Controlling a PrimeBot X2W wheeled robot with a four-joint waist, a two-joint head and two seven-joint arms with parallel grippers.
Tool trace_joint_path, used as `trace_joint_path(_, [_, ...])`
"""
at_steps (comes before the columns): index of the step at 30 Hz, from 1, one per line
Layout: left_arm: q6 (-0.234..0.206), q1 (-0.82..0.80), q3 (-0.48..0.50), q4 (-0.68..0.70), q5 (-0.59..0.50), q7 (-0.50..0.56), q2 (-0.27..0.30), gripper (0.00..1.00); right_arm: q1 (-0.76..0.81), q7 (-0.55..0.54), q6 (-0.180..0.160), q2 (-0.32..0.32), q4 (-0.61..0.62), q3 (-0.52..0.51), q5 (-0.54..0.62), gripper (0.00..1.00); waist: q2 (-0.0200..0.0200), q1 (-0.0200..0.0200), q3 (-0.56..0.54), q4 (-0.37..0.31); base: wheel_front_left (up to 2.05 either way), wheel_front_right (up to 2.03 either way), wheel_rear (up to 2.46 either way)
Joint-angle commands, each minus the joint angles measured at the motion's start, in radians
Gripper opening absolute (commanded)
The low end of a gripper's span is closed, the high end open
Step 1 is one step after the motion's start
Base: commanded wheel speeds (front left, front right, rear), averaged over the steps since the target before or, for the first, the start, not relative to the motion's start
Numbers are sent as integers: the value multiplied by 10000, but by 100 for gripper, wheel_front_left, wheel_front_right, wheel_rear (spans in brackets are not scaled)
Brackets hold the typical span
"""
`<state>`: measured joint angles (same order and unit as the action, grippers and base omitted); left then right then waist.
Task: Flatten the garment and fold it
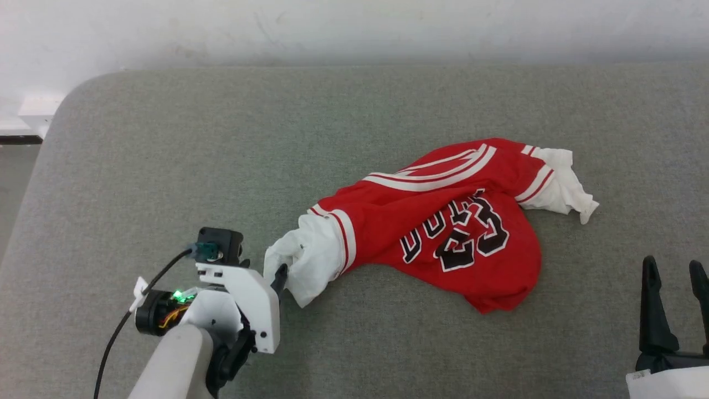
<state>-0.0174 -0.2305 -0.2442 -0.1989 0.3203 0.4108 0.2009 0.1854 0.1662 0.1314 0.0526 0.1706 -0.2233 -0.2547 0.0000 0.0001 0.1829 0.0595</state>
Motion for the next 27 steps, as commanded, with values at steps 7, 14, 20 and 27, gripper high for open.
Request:
trace_joint_path(7, [248,-710,-265,-871,479,1367,-92,100,-181,-133,-7,-23,-48,-54,81,100,0,-1,306,-249,0,0,0])
trace_joint_path(14, [7,-910,-517,-2225,462,2096,-257,49,-293,-203,-7,-24,-97,26,109,100,0,-1,393,-409,0,0,0])
trace_joint_path(20, [46,-923,-688,-3004,486,1702,-519,0,-346,-246,-7,-24,-127,-45,142,100,0,-1,367,-498,0,0,0])
trace_joint_path(27, [-429,-824,76,-2016,732,-340,-650,0,-368,-247,-7,-24,-145,-130,176,100,0,-1,181,-419,0,0,0])
